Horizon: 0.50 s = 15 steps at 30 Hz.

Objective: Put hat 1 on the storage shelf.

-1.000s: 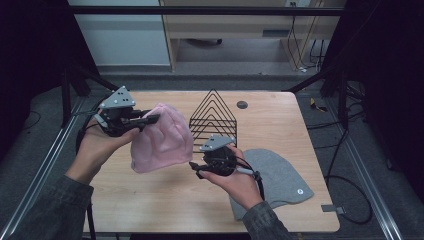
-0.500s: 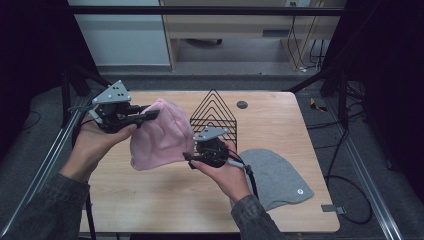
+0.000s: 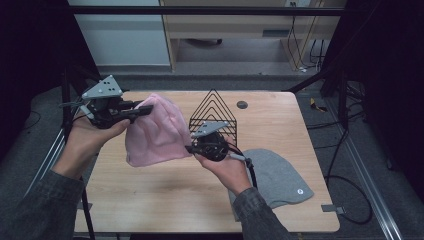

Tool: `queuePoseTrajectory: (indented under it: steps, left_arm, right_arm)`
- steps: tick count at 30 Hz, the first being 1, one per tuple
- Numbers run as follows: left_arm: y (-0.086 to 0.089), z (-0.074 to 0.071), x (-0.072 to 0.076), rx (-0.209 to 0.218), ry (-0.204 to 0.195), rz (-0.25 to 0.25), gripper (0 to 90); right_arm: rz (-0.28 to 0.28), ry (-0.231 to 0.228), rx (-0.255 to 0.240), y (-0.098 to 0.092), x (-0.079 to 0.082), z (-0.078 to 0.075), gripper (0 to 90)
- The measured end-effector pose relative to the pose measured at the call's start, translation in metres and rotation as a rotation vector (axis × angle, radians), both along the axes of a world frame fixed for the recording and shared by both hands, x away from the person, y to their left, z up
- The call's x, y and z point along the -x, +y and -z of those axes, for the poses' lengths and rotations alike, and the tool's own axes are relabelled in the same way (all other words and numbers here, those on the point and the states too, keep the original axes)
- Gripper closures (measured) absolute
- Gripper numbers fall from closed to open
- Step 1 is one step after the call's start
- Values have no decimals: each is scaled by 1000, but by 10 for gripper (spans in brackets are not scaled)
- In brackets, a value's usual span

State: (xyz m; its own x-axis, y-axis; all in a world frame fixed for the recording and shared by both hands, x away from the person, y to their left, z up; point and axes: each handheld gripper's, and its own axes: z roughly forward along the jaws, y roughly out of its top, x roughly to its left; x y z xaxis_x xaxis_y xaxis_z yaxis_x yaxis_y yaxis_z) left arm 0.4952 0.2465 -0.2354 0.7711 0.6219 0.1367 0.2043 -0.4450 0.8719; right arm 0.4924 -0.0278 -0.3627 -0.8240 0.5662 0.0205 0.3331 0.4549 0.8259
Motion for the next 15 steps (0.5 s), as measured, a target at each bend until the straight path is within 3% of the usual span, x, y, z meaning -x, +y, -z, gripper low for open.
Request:
queuePoseTrajectory:
  steps: [15]
  left_arm:
    - [-1, -22, -11, 64, -30, 16, 775]
  right_arm:
    - [48, -66, 43, -33, -30, -48, 851]
